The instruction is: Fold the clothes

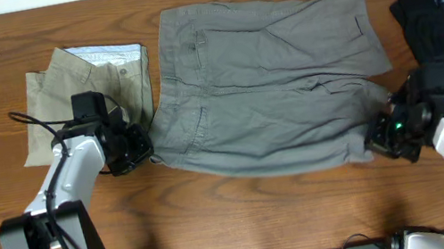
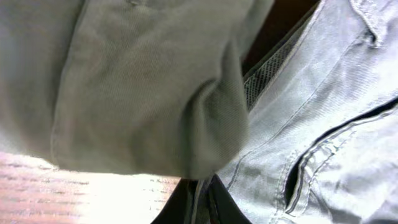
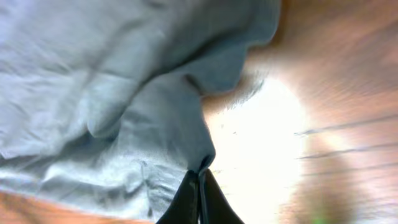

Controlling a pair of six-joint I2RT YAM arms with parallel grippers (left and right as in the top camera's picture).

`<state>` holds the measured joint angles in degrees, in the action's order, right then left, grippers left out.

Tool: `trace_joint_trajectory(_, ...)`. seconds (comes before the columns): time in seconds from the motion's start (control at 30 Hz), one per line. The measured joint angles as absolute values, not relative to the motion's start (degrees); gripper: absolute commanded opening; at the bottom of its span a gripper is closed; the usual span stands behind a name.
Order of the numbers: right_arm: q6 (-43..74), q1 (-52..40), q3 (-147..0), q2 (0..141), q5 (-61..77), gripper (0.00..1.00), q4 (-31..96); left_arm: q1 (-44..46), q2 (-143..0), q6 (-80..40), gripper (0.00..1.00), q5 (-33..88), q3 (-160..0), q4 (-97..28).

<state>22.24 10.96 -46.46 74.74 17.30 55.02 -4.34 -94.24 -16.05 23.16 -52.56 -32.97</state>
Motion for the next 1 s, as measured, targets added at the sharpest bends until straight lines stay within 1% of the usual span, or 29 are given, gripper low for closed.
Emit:
trace_joint_trajectory(0.23, 19.9, 11.3, -52.2, 73.7, 14.7, 0.01, 59.2, -4.3, -87.2, -14.5, 0.06, 23.2, -52.6, -37.6)
trace_joint_trajectory(0.47, 17.7, 11.4, -62.8, 71.4, 14.5, 0.01, 65.0, -4.0, -70.5, -11.7, 0.06, 23.1, -55.0, -45.5)
trace_joint_trajectory(0.67, 17.1, 11.9, -74.0, 67.4, 12.0, 0.01, 74.1, -1.0, -57.6, -10.2, 0.06, 22.5, -58.7, -53.1)
trace_joint_trajectory(0.8, 16.6, 13.2, -79.8, 66.1, 8.9, 0.01, 79.4, 1.2, -53.7, -10.0, 0.06, 22.2, -59.4, -58.3)
trace_joint_trajectory(1.0, 16.0, 13.1, -84.9, 64.1, 4.8, 0.01, 83.0, 4.8, -52.4, -10.0, 0.06, 22.1, -59.5, -64.2)
